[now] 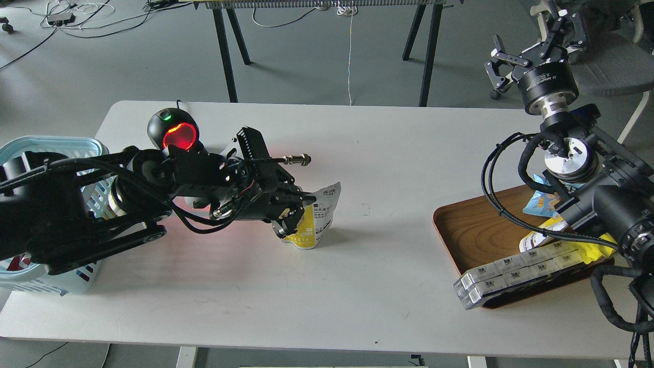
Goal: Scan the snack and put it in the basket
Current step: 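Grasp the yellow packet with the left gripper and lift it, then hold the packet in front of the barcode scanner with the left gripper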
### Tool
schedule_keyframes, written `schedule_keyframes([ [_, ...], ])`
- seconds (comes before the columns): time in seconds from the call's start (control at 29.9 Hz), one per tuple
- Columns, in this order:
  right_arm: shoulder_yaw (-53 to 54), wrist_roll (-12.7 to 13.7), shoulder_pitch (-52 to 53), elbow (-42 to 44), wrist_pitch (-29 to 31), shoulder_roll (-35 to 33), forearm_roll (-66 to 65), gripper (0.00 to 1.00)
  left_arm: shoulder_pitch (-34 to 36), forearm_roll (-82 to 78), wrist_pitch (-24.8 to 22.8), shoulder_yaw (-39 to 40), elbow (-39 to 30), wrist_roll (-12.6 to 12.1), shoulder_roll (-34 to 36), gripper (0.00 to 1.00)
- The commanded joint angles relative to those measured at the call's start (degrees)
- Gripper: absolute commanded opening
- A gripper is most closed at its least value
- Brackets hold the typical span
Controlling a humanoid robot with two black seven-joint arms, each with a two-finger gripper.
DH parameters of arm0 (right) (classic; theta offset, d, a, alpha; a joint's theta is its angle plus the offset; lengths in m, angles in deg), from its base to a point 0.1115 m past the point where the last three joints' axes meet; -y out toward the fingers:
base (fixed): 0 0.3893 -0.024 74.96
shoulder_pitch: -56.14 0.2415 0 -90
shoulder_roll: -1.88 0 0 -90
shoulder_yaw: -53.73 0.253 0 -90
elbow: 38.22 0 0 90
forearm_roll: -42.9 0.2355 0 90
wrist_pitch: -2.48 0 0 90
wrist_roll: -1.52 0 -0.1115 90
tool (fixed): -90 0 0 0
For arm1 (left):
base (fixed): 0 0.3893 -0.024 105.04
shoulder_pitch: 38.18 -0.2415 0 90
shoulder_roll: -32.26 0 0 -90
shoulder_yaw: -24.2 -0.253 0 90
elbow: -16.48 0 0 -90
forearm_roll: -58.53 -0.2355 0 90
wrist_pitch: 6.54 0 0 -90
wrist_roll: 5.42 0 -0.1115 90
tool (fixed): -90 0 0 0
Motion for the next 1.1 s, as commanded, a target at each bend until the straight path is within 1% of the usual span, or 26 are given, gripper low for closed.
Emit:
schedule_keyframes([
  [0.0,-0.03,0.00,0.01,0.09,0.00,-0.54,0.00,0.98,0.32,0.01,0.00,0.92,-1.26,0.21,2.07,0.00],
  [0.1,-0.03,0.00,0.01,0.09,0.00,-1.33,0.00,0.98,0.68,0.01,0.00,2.84,-4.60,0.47,5.67,0.00],
  [0.13,-0.03,0.00,0.01,0.09,0.00,-1.59,-0.08,0.98,0.76,0.01,0.00,3.81,-5.04,1.08,6.55,0.00],
  [0.17,0.06,0.00,0.01,0.18,-0.09,-1.77,0.00,0.98,0.68,0.01,0.00,4.86,-5.22,1.96,7.61,0.00],
  [0.23,0.15,0.00,0.02,0.18,-0.09,-2.03,0.00,0.99,0.59,0.01,0.00,7.06,-5.22,5.20,10.15,0.00],
  [0.3,0.67,0.00,0.10,0.18,-0.09,-2.29,0.00,0.98,0.50,0.01,0.00,8.73,-5.22,7.23,12.35,0.00],
  [0.33,0.85,0.00,0.02,0.18,-0.09,-2.29,0.00,0.99,0.50,0.01,0.00,9.52,-5.13,7.68,13.49,0.00],
  [0.53,1.37,-0.08,0.10,0.09,-0.18,-2.38,0.00,0.99,0.33,0.01,0.00,11.64,-4.17,7.86,16.49,0.00],
  [0.77,2.08,-0.08,-0.07,0.09,-0.35,-2.47,0.00,0.98,-1.34,0.01,0.00,11.47,-0.21,7.77,17.28,0.00],
  [1.07,2.43,-0.08,-0.16,0.09,-0.53,-4.40,0.00,0.98,-1.96,0.01,0.00,11.64,-0.30,7.86,18.34,0.00],
])
